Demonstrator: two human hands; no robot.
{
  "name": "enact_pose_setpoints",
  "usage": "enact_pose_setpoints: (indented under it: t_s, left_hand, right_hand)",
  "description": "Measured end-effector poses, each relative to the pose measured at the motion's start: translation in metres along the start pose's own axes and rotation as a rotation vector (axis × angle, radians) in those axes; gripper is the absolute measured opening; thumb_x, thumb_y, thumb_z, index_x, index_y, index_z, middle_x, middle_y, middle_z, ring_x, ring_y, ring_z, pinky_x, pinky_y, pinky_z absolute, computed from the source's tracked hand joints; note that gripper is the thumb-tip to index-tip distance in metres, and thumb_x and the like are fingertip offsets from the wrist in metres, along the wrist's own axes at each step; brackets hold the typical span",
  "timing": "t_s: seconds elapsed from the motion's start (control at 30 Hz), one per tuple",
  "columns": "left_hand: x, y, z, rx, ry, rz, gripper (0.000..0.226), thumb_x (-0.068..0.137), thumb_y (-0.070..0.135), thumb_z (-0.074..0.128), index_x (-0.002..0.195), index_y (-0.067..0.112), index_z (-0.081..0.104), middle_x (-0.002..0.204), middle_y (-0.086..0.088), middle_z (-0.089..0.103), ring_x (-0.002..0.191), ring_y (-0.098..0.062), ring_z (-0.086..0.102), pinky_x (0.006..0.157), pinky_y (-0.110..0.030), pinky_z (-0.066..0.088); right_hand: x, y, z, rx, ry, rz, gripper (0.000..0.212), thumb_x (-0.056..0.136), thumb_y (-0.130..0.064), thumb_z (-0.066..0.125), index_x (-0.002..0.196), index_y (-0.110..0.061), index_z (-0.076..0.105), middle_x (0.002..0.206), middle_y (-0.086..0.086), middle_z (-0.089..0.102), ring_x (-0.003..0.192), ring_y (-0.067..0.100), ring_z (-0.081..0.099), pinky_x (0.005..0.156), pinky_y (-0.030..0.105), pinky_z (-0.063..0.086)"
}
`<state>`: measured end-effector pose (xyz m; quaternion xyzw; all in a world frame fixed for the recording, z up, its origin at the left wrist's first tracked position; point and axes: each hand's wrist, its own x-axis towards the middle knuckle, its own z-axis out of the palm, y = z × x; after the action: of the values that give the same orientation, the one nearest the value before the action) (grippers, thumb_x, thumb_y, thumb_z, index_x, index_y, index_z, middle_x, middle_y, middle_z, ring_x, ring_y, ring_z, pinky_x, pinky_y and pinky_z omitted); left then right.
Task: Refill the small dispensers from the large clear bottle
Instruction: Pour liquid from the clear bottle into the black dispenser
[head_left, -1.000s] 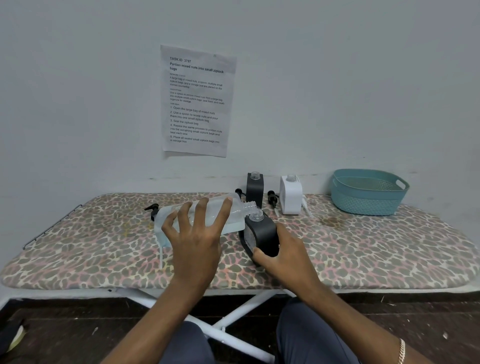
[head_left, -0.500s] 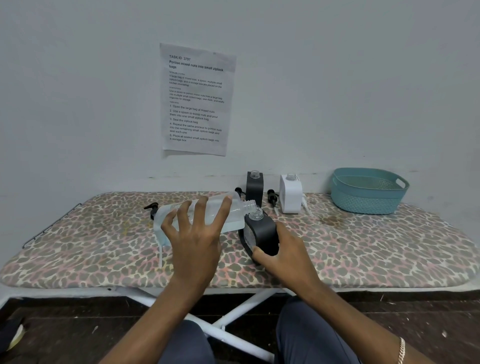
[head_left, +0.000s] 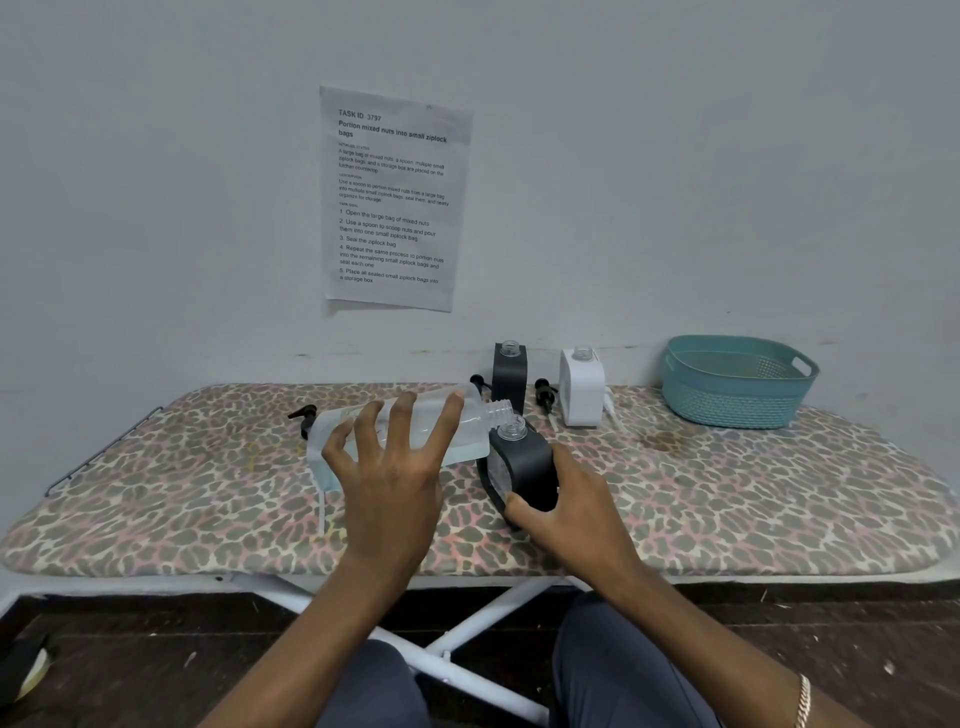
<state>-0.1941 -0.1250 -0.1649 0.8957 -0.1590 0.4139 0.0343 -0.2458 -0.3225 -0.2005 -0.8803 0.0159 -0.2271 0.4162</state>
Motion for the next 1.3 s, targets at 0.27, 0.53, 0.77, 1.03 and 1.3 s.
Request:
enact_pose_setpoints:
  t_s: [0.27,0.53,0.77,1.03,1.3]
  left_hand:
    - [0.0001,-0.0013,0.0019,-0.003,0.000,0.002,0.093,0.069,-0.006,0.073,0.151,0.034,0.054,0.142,-0.013,0.059,0.127,-0.043,0.053,0.100,-0.063,0.033]
    - [0.0003,-0.0005,0.0010,-0.022,-0.002,0.000,0.093,0.068,-0.006,0.073,0.151,0.034,0.056,0.141,-0.013,0.059,0.127,-0.044,0.053,0.100,-0.063,0.034]
    - [0.0002,0.0002,-0.0004,-0.030,-0.023,-0.009,0.096,0.065,-0.008,0.076,0.150,0.033,0.057,0.141,-0.014,0.060,0.127,-0.044,0.053,0.099,-0.063,0.034]
    - [0.0005,0.0000,-0.0004,-0.045,-0.022,-0.010,0.096,0.063,-0.010,0.076,0.148,0.032,0.059,0.139,-0.014,0.061,0.125,-0.045,0.055,0.099,-0.064,0.035]
    - [0.0004,-0.0007,0.0015,-0.043,-0.016,-0.004,0.098,0.064,-0.010,0.075,0.150,0.034,0.056,0.139,-0.014,0.060,0.127,-0.045,0.053,0.099,-0.064,0.034]
  right_hand:
    - [-0.0004,0.0004,-0.0001,0.009,0.006,-0.011,0.036,0.079,-0.050,0.073,0.108,-0.039,0.054,0.094,-0.019,0.067,0.091,-0.005,0.061,0.069,0.011,0.049]
    - [-0.0001,0.0014,0.0006,0.011,0.013,-0.011,0.035,0.080,-0.048,0.075,0.107,-0.038,0.055,0.093,-0.017,0.067,0.091,-0.005,0.060,0.070,0.009,0.047]
    - [-0.0003,0.0010,0.0003,0.005,0.009,-0.011,0.036,0.081,-0.048,0.075,0.108,-0.039,0.054,0.095,-0.019,0.066,0.092,-0.007,0.059,0.069,0.007,0.046]
    - [0.0009,0.0021,0.0008,0.001,0.020,-0.007,0.036,0.079,-0.049,0.073,0.108,-0.034,0.057,0.093,-0.016,0.067,0.087,-0.002,0.060,0.065,0.014,0.048]
    - [0.0005,0.0018,0.0011,0.000,0.019,-0.002,0.037,0.079,-0.050,0.073,0.107,-0.034,0.056,0.093,-0.017,0.066,0.090,-0.004,0.059,0.068,0.012,0.048]
